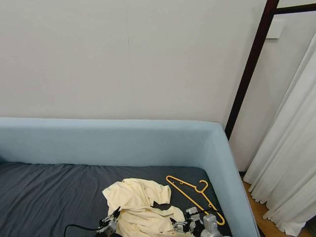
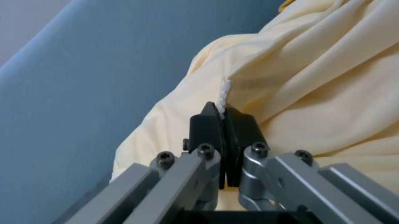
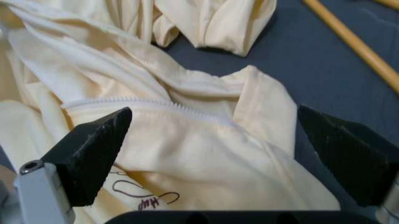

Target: Pick up the clothes from the sofa and hang them on the clothes hanger.

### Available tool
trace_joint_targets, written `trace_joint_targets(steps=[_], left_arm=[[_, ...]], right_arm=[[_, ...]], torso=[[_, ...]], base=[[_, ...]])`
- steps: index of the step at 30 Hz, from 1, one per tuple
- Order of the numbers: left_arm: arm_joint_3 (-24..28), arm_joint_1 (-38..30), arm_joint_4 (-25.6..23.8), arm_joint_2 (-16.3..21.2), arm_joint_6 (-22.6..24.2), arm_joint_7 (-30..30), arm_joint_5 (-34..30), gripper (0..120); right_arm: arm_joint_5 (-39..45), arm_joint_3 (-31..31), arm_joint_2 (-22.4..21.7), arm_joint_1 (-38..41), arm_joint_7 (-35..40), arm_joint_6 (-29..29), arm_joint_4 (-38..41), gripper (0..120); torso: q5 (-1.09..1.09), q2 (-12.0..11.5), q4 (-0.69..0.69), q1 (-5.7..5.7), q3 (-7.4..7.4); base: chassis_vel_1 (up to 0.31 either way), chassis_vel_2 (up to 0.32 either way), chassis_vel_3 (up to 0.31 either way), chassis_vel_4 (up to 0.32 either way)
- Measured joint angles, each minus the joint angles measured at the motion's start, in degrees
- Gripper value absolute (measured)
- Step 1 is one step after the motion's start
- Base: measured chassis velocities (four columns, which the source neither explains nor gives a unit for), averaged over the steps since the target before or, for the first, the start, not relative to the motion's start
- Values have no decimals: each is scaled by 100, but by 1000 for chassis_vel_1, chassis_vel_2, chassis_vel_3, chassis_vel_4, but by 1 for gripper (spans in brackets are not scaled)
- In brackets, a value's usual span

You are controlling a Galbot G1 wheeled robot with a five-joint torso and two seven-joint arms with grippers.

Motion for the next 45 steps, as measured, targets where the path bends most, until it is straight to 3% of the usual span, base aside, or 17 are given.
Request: trace_joint_targets(steps=[8,33,45], left_arm=[[20,-12,19,-27,-14,-7,28,0],[0,-63,159,-114,-81,-30,20,0],[-36,-33,-1,-73,-56,-72,-86,0]], right_arm=[[179,-216,-29,204,-53,-292,-150,96],[83,-328,-125,194,-165,-444,-311,5],[-139,-74,-222,-52,-161,10,-89,0]], torso=[[-2,0,0,0,0],[-1,0,0,0,0],[-1,0,0,0,0]], base=[[0,0,0,0],[0,0,0,0],[0,0,0,0]])
